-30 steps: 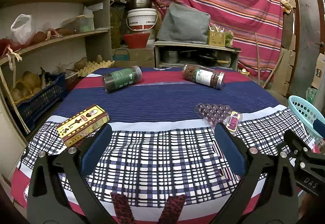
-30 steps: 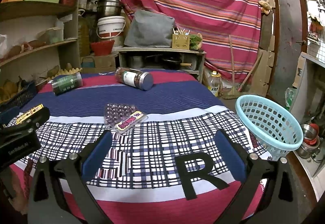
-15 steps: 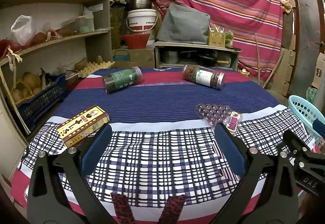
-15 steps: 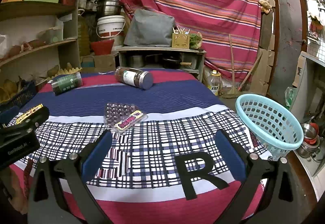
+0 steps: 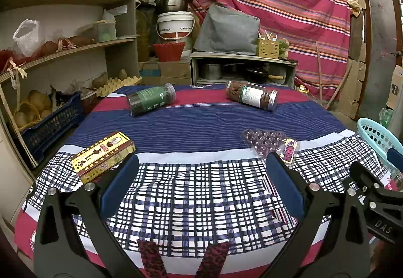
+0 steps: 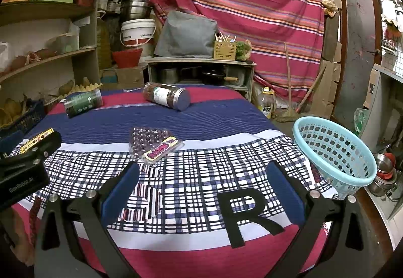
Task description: Collect trash
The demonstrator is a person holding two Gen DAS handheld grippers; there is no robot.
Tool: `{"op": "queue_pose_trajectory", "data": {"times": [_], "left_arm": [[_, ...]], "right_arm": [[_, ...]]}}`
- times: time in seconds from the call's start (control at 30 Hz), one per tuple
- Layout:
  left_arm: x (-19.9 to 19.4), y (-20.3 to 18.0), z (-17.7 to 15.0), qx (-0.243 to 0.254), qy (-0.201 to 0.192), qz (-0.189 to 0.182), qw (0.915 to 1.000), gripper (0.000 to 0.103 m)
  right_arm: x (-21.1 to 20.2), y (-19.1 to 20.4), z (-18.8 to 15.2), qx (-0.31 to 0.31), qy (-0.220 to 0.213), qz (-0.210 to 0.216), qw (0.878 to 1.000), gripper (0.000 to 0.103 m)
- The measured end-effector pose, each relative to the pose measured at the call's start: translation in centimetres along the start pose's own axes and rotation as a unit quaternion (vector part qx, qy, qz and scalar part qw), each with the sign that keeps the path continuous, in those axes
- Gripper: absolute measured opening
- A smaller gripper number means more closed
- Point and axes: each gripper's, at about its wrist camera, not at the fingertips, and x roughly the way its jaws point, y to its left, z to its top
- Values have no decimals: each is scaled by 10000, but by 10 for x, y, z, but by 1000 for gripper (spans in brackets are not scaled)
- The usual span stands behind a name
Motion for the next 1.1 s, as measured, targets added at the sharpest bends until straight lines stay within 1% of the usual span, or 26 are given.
{"op": "queue_pose_trajectory", "data": {"times": [1.1], "left_arm": [[-5, 0, 5, -26, -31, 36, 10000, 98]], "right_arm": [[1, 1, 0, 14, 6, -6, 10000, 99]]}}
